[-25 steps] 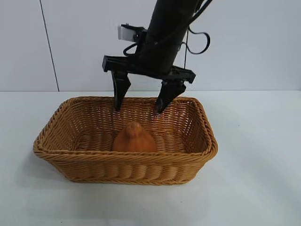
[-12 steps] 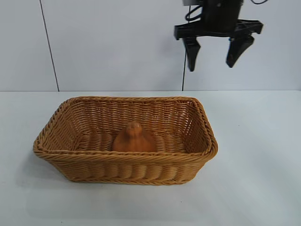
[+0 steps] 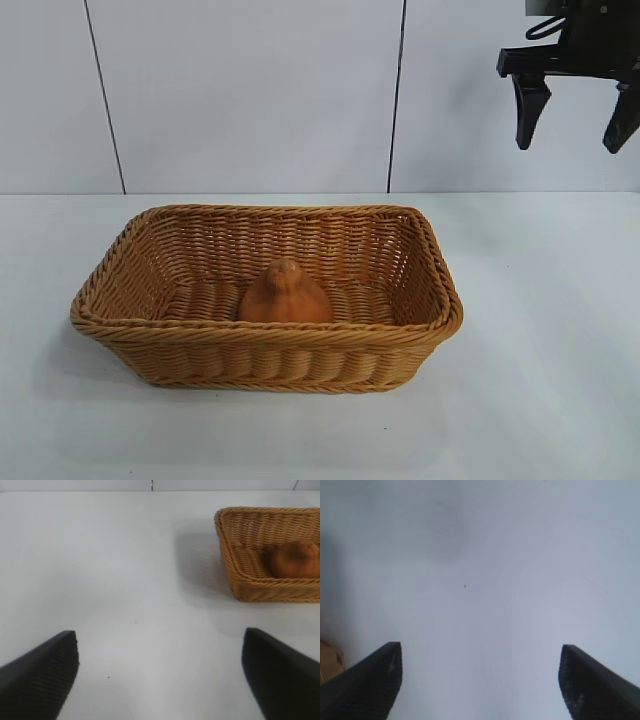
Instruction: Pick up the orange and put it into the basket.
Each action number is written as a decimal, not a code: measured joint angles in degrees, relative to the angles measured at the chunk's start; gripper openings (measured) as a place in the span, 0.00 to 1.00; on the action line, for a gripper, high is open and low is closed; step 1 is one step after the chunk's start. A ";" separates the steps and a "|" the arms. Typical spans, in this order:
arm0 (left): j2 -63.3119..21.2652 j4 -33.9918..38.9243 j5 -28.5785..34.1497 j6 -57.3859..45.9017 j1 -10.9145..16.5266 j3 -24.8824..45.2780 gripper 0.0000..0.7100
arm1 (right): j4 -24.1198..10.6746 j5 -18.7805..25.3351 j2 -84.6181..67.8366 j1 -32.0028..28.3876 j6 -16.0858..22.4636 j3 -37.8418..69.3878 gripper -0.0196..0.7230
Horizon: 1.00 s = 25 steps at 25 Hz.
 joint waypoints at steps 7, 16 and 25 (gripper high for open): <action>0.00 0.00 -0.05 0.00 0.00 0.00 0.89 | 0.89 0.26 -16.65 0.01 -1.21 22.12 0.82; 0.00 0.00 -0.05 0.00 0.00 0.00 0.89 | 0.97 0.55 -45.24 0.01 -2.14 48.27 0.82; 0.00 0.00 -0.05 0.00 0.00 0.00 0.89 | 1.06 -10.24 -75.09 0.01 -4.63 66.42 0.82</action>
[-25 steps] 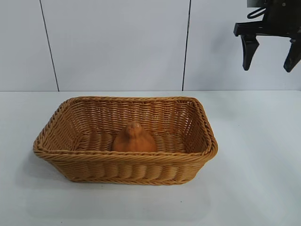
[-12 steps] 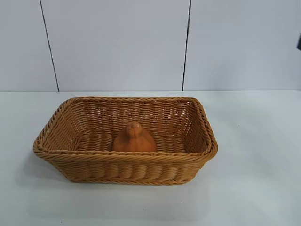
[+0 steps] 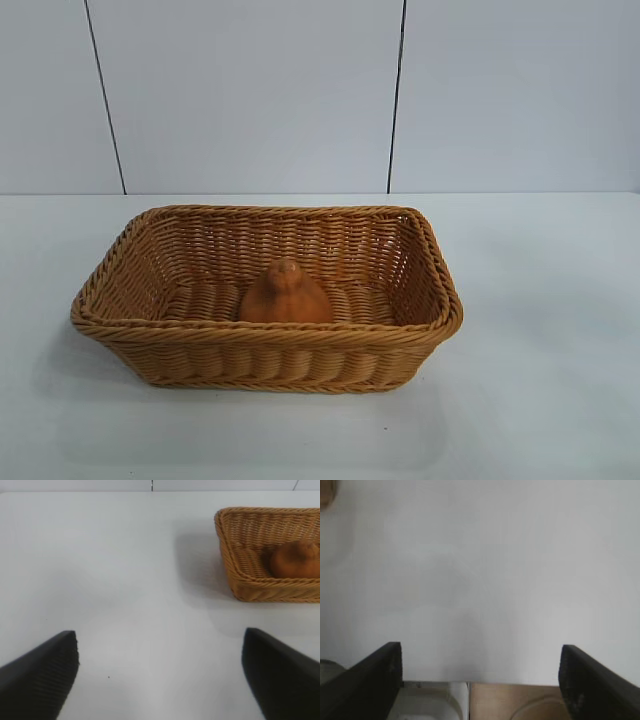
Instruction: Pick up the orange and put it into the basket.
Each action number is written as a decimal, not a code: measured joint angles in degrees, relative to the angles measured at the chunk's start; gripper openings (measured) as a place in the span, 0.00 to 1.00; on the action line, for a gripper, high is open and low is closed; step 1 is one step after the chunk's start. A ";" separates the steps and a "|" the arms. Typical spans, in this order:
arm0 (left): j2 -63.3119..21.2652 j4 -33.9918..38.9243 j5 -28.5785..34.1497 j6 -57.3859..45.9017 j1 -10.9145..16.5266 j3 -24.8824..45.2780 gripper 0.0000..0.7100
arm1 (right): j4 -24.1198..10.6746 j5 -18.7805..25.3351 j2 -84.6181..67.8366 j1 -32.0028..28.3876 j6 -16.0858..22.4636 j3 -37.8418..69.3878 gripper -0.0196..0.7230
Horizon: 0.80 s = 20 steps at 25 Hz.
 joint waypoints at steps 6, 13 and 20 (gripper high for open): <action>0.00 0.00 0.00 0.00 0.00 0.00 0.89 | -0.56 -1.82 -14.62 0.00 -0.48 5.74 0.82; 0.00 0.00 0.00 0.00 0.00 0.00 0.89 | -0.58 -0.57 -20.05 0.00 -0.48 6.81 0.82; 0.00 0.00 0.00 0.00 0.00 0.00 0.89 | -0.58 -0.57 -20.24 -0.07 -0.48 6.86 0.82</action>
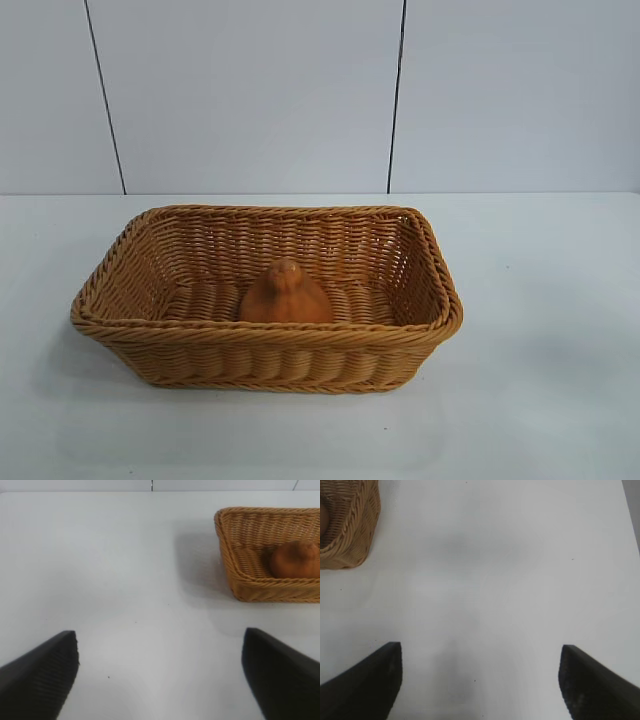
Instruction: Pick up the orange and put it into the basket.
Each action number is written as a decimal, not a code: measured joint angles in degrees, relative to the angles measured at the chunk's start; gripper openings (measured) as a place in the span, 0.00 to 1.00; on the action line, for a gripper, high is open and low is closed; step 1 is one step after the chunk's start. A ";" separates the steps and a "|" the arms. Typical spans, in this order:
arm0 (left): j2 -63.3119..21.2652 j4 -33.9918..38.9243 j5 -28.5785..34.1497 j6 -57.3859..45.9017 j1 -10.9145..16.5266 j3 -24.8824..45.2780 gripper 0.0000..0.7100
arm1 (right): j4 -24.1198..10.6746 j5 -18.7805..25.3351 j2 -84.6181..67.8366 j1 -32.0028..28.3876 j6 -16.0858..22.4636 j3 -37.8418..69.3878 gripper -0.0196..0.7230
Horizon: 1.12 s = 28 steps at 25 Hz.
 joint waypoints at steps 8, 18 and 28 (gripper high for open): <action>0.00 -0.01 -0.06 0.00 0.00 0.00 0.89 | 0.00 0.00 -8.52 -3.05 0.00 0.00 0.82; 0.00 -0.01 -0.06 0.00 0.00 0.00 0.89 | 0.00 0.25 -19.87 -3.05 0.00 -0.05 0.82; 0.00 -0.01 -0.06 0.00 0.00 0.00 0.89 | 0.11 0.25 -19.87 -3.05 0.63 -0.05 0.82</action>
